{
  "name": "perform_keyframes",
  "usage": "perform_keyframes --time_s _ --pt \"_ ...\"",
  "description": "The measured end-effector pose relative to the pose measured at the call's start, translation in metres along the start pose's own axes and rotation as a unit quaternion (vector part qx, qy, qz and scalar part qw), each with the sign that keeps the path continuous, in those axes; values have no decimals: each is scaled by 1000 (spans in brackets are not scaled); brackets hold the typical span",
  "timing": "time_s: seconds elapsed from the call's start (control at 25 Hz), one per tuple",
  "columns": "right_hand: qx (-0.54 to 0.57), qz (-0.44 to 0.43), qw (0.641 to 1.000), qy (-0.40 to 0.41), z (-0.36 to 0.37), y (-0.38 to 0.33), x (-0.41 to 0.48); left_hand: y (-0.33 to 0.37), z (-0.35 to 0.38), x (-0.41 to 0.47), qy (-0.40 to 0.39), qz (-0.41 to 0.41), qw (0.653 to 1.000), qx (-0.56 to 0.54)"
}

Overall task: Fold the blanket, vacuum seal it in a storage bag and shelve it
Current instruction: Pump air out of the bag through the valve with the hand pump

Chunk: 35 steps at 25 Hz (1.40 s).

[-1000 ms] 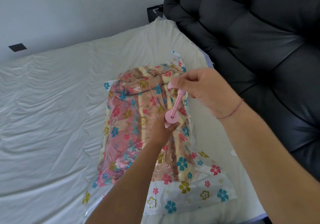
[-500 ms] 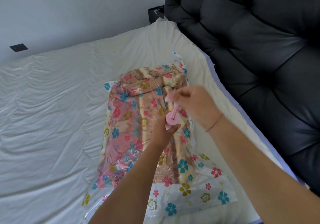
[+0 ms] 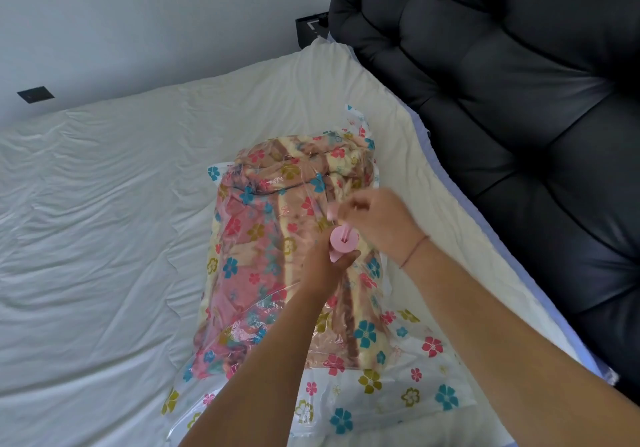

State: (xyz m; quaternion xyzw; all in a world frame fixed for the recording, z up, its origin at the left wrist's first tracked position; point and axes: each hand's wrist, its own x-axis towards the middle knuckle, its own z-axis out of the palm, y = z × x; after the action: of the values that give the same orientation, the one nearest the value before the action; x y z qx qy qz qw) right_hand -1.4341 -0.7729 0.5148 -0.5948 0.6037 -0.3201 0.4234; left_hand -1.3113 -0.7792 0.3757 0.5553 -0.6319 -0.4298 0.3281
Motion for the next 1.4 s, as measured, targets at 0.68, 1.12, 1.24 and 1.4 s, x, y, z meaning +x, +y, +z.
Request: perform_keyframes --time_s 0.68,1.12,1.24,1.4 --pt "-48 18 999 0 0 -1 6 2 -1 -1 8 9 1000 -26" --pt "-81 44 994 -53 13 28 7 -1 2 -4 1 -5 1000 1" --pt "44 -56 997 -9 -26 -26 -2 1 0 -1 5 -2 999 -31" --pt "77 -71 994 17 -23 -19 1 2 2 -1 5 -23 999 -34"
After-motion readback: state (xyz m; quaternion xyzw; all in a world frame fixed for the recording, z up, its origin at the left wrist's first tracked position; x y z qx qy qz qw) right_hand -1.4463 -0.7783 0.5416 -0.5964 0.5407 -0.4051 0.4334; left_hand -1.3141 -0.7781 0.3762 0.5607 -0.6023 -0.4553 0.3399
